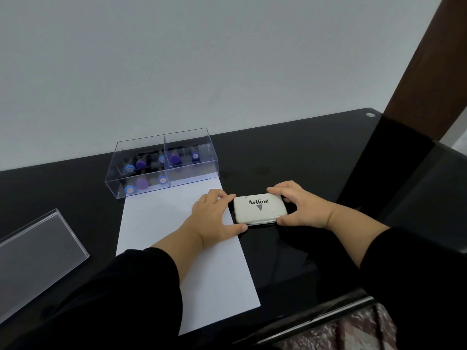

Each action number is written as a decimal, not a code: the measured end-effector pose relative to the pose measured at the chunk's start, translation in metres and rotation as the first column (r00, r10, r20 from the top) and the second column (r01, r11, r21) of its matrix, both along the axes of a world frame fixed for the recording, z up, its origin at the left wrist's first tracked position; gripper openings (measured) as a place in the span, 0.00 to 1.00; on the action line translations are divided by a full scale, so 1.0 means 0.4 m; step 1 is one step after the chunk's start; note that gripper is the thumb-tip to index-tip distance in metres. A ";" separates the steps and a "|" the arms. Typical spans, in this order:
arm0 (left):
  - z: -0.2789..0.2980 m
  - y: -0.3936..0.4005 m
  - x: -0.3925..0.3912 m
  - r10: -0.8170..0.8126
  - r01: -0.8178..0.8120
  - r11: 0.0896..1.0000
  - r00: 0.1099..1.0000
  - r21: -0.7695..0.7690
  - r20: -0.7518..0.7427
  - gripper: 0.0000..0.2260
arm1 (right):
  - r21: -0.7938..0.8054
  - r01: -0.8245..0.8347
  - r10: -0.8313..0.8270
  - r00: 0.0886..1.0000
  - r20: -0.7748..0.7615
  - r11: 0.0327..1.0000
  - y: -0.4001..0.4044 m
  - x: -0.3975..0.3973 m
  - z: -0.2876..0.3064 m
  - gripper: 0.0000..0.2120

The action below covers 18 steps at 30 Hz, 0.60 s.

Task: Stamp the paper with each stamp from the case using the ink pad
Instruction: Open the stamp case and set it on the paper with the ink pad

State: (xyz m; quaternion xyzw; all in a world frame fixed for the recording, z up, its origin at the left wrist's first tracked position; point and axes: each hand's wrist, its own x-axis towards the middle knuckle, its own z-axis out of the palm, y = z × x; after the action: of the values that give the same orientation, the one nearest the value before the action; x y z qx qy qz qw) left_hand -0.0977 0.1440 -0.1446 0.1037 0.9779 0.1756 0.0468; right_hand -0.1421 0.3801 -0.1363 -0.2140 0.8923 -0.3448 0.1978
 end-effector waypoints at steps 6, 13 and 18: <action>0.002 0.003 -0.002 0.000 0.000 1.000 1.000 -0.012 0.013 0.35 | -0.015 0.021 -0.021 0.999 -0.024 1.000 -0.002 0.005 -0.005 0.34; -0.001 0.000 -0.006 0.002 -0.002 1.000 1.000 0.007 0.007 0.35 | -0.211 0.093 -0.086 0.995 0.042 0.973 0.007 -0.002 -0.014 0.27; -0.006 -0.001 -0.005 0.013 -0.012 0.999 1.000 0.052 -0.012 0.34 | -0.445 0.244 -0.193 0.969 0.157 0.862 0.003 -0.001 -0.022 0.18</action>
State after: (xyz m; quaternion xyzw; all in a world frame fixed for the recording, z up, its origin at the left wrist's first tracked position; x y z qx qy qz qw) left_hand -0.0996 0.1437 -0.1470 0.0998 0.9739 0.2005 0.0372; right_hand -0.1426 0.3812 -0.1453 -0.1335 0.7916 -0.5775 0.1485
